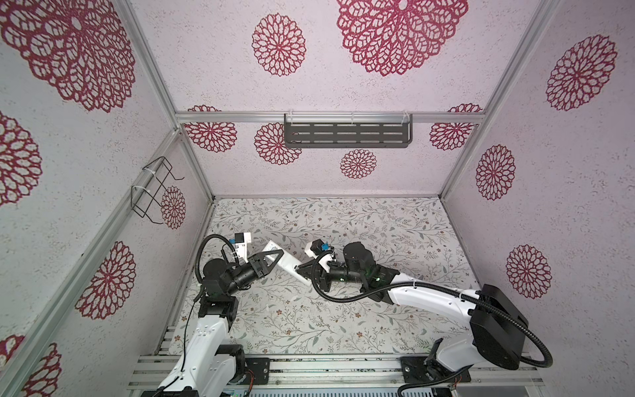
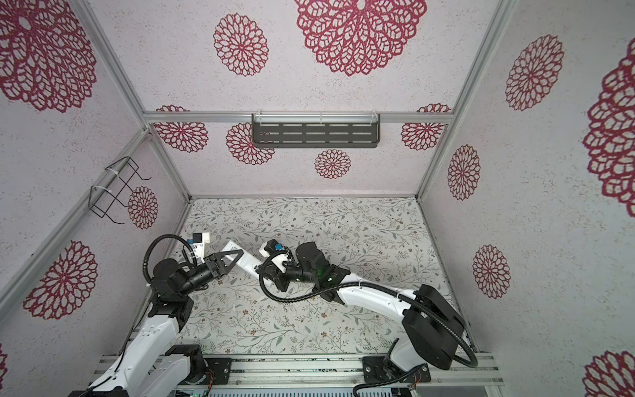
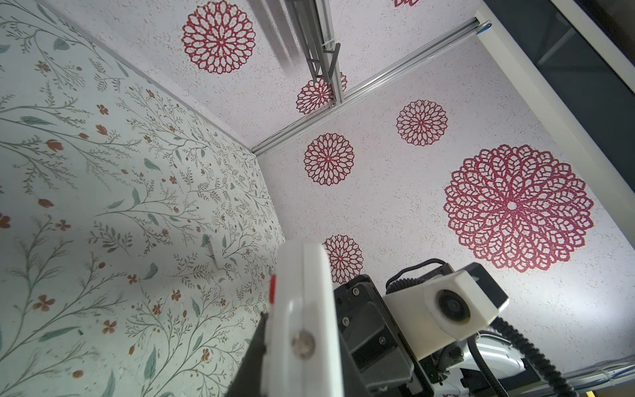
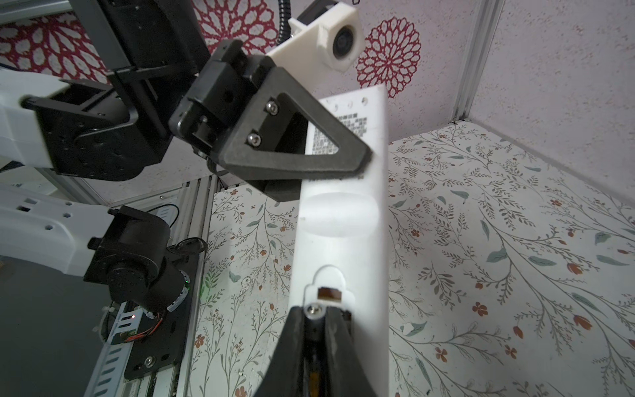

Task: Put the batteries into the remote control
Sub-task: 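Lower the battery into the compartment beside the seated battery with the right gripper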

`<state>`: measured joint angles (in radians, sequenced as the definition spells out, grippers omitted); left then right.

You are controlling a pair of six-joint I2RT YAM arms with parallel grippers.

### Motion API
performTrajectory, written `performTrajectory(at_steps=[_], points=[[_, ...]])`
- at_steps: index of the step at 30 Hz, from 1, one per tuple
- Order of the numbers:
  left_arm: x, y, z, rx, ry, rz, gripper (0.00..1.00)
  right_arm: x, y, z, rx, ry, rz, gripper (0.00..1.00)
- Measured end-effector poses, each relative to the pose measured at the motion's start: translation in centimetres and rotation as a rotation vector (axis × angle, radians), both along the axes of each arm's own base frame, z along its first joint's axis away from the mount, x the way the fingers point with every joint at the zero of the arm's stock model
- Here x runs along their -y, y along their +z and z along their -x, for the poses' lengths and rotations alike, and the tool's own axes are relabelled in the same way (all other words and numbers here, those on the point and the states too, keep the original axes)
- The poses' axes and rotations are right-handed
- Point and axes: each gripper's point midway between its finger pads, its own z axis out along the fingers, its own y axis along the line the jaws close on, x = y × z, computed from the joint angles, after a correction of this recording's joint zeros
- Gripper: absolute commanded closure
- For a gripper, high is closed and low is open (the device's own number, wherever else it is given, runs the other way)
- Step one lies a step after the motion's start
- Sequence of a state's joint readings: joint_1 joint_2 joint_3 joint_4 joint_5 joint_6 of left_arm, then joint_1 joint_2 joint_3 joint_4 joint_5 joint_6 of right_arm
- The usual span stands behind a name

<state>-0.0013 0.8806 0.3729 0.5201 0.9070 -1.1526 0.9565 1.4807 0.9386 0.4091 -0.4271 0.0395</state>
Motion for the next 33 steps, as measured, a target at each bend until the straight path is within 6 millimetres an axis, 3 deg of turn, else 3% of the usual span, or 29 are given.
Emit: performTrajectory(at_steps=[26,33], points=[[-0.03,0.46,0.18,0.018,-0.016,0.020,0.95,-0.10,-0.06,0.81,0.036,0.031,0.027,0.84],[-0.12,0.50,0.11,0.021,-0.011,0.020,0.95,-0.18,-0.23,0.81,0.033,0.032,0.041,0.79]])
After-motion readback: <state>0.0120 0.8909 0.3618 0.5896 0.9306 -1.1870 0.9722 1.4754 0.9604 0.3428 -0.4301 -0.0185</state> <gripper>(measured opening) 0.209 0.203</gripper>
